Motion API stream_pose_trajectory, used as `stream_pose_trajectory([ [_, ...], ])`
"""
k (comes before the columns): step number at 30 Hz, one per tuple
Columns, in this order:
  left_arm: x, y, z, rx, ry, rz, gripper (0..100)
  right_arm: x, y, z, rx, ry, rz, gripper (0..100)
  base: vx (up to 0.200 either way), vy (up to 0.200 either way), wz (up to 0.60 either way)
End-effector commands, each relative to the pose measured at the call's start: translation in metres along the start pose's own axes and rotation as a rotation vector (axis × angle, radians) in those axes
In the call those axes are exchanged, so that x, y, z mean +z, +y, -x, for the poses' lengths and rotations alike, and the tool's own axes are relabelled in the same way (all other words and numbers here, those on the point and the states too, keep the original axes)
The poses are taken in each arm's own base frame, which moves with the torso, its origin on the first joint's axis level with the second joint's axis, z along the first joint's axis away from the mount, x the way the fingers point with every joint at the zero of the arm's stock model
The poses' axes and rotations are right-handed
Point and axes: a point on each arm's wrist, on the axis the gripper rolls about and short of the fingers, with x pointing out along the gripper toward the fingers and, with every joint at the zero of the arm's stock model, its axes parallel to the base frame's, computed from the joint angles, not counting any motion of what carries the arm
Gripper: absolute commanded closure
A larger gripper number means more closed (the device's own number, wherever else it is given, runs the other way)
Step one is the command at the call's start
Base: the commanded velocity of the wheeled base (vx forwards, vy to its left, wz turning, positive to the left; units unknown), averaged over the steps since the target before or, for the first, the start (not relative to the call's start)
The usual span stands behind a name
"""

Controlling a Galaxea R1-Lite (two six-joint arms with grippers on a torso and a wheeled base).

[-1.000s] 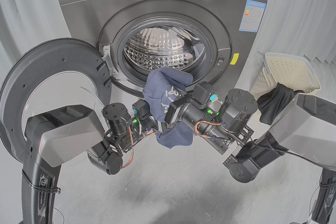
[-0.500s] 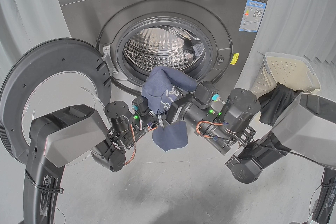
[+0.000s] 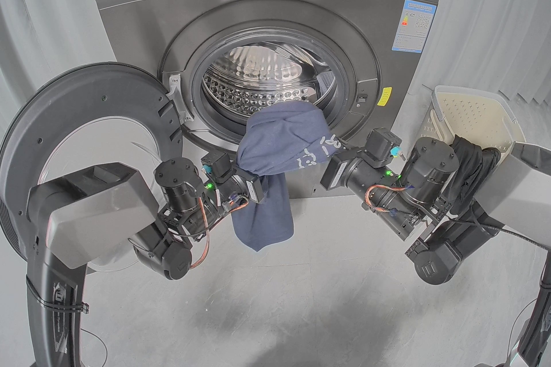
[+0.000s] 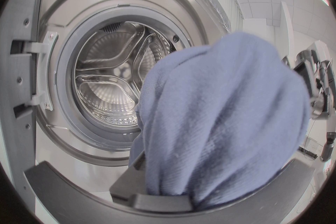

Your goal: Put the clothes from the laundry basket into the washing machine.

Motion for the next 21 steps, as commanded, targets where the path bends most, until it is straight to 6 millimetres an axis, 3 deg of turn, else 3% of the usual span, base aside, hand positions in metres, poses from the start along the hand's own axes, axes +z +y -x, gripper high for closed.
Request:
stream_pose_trajectory([
  [1, 0.033, -0.007, 0.013, -0.006, -0.033, 0.001, 100, -0.007, -0.022, 0.002, -0.079, 0.021, 0.000, 100, 0.000, 0.000, 0.00],
  [4, 0.042, -0.011, 0.021, -0.010, -0.035, 0.003, 100, -0.029, -0.026, -0.001, -0.085, 0.067, 0.005, 100, 0.000, 0.000, 0.00],
  [10, 0.057, -0.015, 0.030, -0.015, -0.049, 0.024, 100, -0.049, -0.019, -0.002, -0.064, 0.115, 0.009, 100, 0.000, 0.000, 0.00],
  [19, 0.071, -0.014, 0.037, -0.011, -0.069, 0.045, 100, -0.051, 0.003, -0.001, 0.001, 0.103, 0.027, 100, 0.000, 0.000, 0.00],
  [20, 0.075, -0.015, 0.038, -0.012, -0.078, 0.043, 100, -0.050, 0.005, 0.001, 0.009, 0.104, 0.026, 0, 0.000, 0.000, 0.00],
  [21, 0.079, -0.015, 0.039, -0.011, -0.087, 0.041, 100, -0.047, 0.009, 0.002, 0.015, 0.101, 0.024, 0, 0.000, 0.000, 0.00],
])
